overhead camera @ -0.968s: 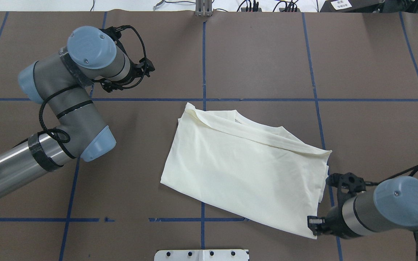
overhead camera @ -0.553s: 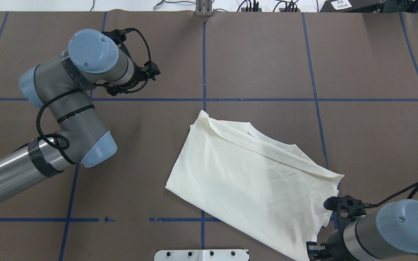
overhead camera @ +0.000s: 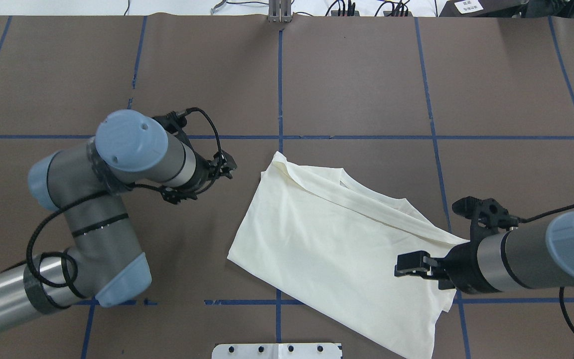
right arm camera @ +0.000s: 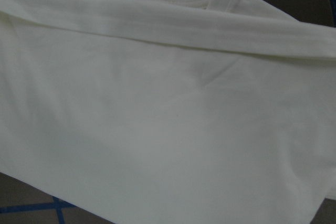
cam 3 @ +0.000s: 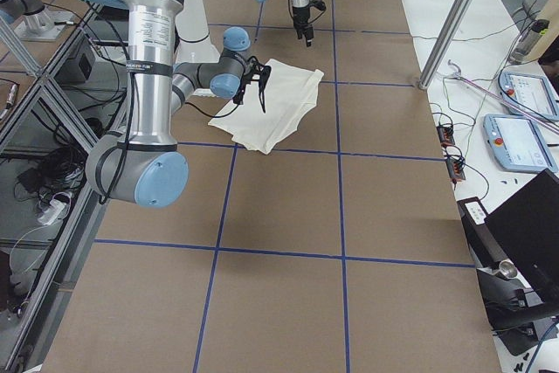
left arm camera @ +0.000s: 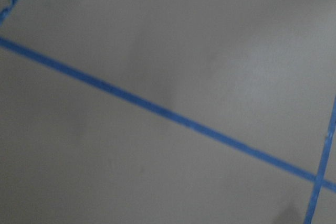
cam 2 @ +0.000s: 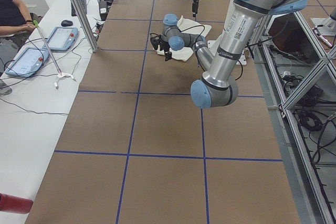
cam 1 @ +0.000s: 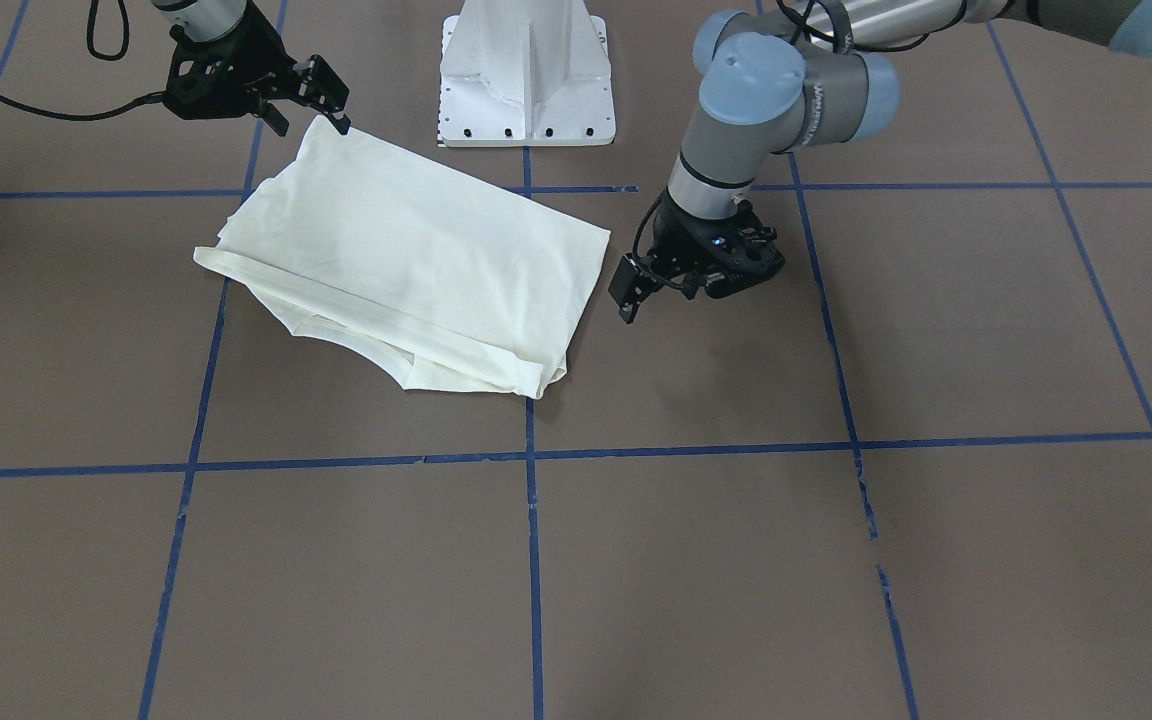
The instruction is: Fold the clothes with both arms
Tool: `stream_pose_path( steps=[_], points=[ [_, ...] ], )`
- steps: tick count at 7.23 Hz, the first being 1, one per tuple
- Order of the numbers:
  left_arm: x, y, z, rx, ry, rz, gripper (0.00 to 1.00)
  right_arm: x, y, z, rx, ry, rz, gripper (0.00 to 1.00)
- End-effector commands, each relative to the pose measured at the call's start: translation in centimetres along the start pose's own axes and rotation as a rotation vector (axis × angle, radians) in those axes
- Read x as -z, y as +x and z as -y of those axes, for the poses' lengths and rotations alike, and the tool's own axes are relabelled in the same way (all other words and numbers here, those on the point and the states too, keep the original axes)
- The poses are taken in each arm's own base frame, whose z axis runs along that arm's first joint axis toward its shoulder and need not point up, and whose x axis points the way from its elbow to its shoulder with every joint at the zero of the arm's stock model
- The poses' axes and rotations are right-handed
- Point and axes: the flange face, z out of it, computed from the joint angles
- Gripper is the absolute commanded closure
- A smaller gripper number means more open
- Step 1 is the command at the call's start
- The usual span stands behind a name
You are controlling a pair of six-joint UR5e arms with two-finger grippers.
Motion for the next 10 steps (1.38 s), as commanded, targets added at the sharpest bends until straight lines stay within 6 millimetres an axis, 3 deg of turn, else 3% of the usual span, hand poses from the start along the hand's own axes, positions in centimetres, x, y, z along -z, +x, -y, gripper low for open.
stream_pose_path(
  steps=[1,2,3,8,10],
  points=[
    [-3.3,-1.9,-9.7,0.12,-0.073,0.046,0.24,1.7,-1.0,2.7,-0.026,0.064,0.039,0.0],
    [-4.2,-2.7,-11.9,0.129,-0.077,0.064,0.27,1.7,-1.0,2.7,-0.026,0.063,0.041,0.0],
    [-4.4,-2.8,-12.0,0.15,-0.075,0.067,0.34,1.7,-1.0,2.9,-0.027,0.068,0.042,0.0],
    [-4.7,-3.6,-10.7,0.161,-0.056,0.078,0.48,2.1,-1.0,3.3,-0.031,0.077,0.045,0.0],
    [-4.6,-3.4,-11.0,0.158,-0.06,0.075,0.63,2.1,-0.9,3.4,-0.033,0.078,0.043,0.0]
  ],
)
